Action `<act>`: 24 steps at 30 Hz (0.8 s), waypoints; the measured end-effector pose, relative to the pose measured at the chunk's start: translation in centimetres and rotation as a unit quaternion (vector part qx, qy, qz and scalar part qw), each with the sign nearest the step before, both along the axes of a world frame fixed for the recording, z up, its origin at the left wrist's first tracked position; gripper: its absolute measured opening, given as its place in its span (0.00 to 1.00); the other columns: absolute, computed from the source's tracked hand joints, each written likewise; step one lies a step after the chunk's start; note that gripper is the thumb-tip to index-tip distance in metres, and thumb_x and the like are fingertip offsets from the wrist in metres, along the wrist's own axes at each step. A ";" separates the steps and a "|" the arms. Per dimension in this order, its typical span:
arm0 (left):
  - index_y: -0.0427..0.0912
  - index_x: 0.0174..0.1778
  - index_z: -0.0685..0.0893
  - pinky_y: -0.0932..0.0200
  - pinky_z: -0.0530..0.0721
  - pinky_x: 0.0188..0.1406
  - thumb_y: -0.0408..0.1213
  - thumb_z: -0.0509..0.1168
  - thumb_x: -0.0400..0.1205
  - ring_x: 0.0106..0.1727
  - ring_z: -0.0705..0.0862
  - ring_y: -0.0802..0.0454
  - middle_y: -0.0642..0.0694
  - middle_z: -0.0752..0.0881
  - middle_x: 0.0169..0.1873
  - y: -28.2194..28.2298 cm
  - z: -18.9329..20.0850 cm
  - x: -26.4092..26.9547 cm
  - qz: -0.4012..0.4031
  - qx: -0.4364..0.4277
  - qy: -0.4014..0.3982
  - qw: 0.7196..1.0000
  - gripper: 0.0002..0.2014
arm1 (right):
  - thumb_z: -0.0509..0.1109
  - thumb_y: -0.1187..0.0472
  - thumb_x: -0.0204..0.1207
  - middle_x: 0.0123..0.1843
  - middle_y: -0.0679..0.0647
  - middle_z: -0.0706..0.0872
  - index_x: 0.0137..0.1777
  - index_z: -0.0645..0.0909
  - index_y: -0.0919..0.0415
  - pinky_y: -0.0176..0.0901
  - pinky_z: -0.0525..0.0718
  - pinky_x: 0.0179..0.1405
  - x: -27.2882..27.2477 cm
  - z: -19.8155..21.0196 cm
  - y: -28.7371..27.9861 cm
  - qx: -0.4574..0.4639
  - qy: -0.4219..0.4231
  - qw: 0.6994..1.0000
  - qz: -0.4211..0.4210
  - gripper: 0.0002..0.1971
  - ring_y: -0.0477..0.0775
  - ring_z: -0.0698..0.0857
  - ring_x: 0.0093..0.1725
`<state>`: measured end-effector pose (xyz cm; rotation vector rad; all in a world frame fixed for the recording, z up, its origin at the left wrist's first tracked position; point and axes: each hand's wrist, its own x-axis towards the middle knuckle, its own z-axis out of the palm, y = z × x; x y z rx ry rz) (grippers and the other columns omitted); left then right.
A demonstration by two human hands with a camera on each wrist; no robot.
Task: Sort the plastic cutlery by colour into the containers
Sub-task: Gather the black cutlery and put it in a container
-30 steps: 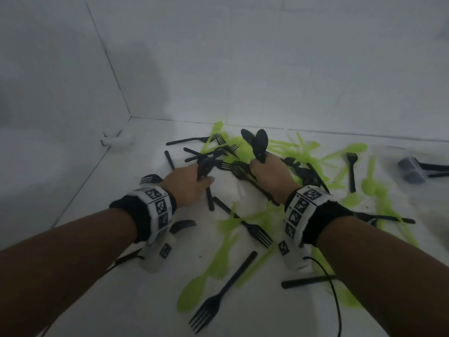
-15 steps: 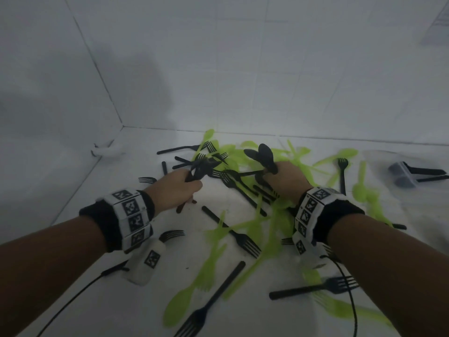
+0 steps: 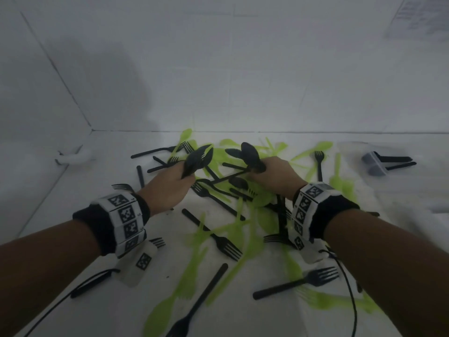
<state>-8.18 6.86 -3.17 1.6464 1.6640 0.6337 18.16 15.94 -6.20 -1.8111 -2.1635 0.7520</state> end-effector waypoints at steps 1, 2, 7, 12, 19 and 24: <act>0.44 0.48 0.79 0.54 0.69 0.33 0.39 0.58 0.90 0.26 0.69 0.57 0.49 0.74 0.29 0.0 0.0 0.3 -0.007 0.004 -0.001 1.000 0.07 | 0.76 0.44 0.76 0.41 0.54 0.89 0.45 0.89 0.59 0.44 0.81 0.37 -0.1 -0.2 -0.1 -0.007 -0.018 1.000 0.016 0.16 0.50 0.85 0.38; 0.44 0.46 0.79 0.54 0.69 0.33 0.39 0.58 0.90 0.24 0.69 0.59 0.49 0.74 0.29 0.0 0.1 0.6 -0.013 0.009 0.001 1.000 0.08 | 0.78 0.42 0.74 0.41 0.52 0.89 0.44 0.89 0.57 0.43 0.81 0.36 -0.4 -0.4 -0.2 -0.011 -0.038 0.999 0.031 0.17 0.50 0.86 0.39; 0.49 0.47 0.78 0.55 0.70 0.32 0.39 0.59 0.90 0.29 0.72 0.58 0.52 0.77 0.32 -0.3 0.1 0.9 -0.008 0.011 0.011 1.000 0.07 | 0.78 0.41 0.74 0.41 0.51 0.87 0.46 0.85 0.56 0.43 0.81 0.33 -2.0 -0.7 -0.3 -0.009 -0.108 0.992 0.068 0.18 0.52 0.85 0.38; 0.48 0.50 0.81 0.54 0.71 0.34 0.40 0.59 0.90 0.32 0.74 0.55 0.52 0.77 0.32 -0.8 -0.2 -0.1 0.012 0.011 -0.004 1.000 0.06 | 0.71 0.42 0.81 0.38 0.55 0.87 0.44 0.85 0.60 0.45 0.80 0.33 -2.4 0.0 0.1 -0.020 -0.064 0.997 0.043 0.19 0.59 0.87 0.39; 0.43 0.49 0.81 0.54 0.73 0.37 0.39 0.60 0.89 0.30 0.73 0.54 0.51 0.75 0.30 -1.2 -1.1 -1.1 0.017 0.016 -0.025 0.999 0.07 | 0.69 0.48 0.85 0.42 0.53 0.93 0.48 0.86 0.59 0.50 0.80 0.42 -2.3 3.4 -0.5 0.000 0.390 0.907 -0.158 0.14 0.51 0.85 0.38; 0.54 0.41 0.78 0.55 0.73 0.35 0.46 0.62 0.90 0.33 0.77 0.56 0.55 0.79 0.31 -0.6 -1.1 0.7 -0.050 0.036 0.022 0.998 0.10 | 0.65 0.53 0.89 0.33 0.51 0.92 0.52 0.85 0.63 0.35 0.77 0.23 -0.1 4.9 -1.1 -0.016 0.436 0.864 -0.251 0.14 0.41 0.77 0.18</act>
